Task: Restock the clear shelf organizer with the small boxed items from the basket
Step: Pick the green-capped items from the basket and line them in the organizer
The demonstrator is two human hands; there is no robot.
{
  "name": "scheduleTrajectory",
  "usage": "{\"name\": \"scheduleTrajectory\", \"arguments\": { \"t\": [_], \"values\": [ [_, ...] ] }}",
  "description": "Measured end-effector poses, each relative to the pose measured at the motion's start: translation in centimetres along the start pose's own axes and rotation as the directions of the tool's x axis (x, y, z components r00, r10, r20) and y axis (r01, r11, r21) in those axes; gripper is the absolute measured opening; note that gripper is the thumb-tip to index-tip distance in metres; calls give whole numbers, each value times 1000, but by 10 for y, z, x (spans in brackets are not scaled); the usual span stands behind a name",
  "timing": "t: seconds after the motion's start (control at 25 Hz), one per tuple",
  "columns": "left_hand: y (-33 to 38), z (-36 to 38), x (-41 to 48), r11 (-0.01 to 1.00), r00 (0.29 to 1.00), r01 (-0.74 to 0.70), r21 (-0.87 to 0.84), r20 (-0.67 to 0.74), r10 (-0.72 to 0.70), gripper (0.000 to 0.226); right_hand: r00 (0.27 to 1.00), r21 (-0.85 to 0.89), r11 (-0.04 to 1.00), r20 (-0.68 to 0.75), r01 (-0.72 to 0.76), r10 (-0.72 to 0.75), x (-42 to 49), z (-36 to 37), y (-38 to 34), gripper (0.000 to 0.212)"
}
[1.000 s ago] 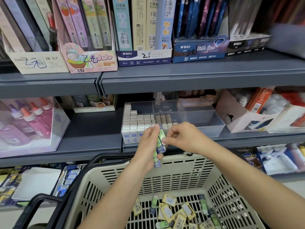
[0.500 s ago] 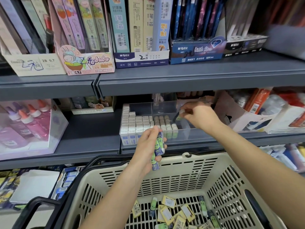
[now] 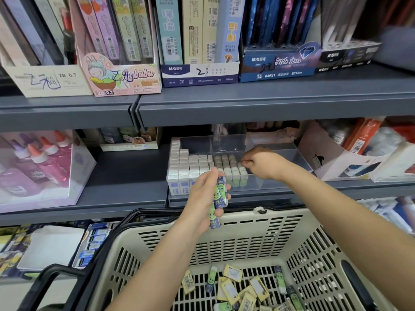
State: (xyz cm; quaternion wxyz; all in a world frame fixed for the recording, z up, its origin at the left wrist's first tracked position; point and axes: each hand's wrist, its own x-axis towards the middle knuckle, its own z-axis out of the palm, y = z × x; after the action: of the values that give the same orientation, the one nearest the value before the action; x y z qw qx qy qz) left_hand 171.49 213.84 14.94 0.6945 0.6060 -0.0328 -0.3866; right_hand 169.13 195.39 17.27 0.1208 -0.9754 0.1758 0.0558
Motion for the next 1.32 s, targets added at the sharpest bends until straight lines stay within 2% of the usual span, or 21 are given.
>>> {"name": "scheduleTrajectory", "arguments": {
  "t": [0.12,0.24,0.36,0.44,0.56,0.8,0.88,0.96,1.04,1.2,1.32],
  "values": [
    [3,1,-1,995,997,72,-66,46,-69,19,1000,-21,1000,-9,-10,9,-2,-1,0,27],
    [3,0,-4,995,995,60,-78,78,-54,15,987,3,1000,-162,-14,14,-15,-4,0,26],
    [3,3,-4,1000,999,15,-26,51,-14,11,954,192,978,-299,80,-20,-36,-3,-13,20],
    [2,7,-6,1000,998,-23,-13,50,23,7,959,321,933,-275,164,-73,-50,-2,-25,15],
    [2,9,-7,996,997,-59,-64,49,62,11,966,465,866,-248,186,-74,-65,0,-37,8],
    [3,10,-12,997,996,-82,15,38,81,26,980,501,856,-198,127,-30,-80,8,-50,42],
    [1,10,-14,997,997,-69,15,44,69,31,988,525,841,-139,131,-67,-78,7,-51,53],
    [0,12,-15,999,998,-42,-25,42,43,35,988,495,856,-118,147,-102,-77,7,-51,48],
    [-1,13,-14,999,1000,-16,-48,18,17,33,986,513,846,-141,145,-84,-76,7,-52,33],
    [0,7,-9,999,999,-33,-8,5,33,18,993,673,730,-104,116,-61,-74,-2,-45,30],
    [2,2,-5,998,998,-64,9,-26,64,12,980,678,727,-195,106,40,-63,-19,-27,25]
  ]
}}
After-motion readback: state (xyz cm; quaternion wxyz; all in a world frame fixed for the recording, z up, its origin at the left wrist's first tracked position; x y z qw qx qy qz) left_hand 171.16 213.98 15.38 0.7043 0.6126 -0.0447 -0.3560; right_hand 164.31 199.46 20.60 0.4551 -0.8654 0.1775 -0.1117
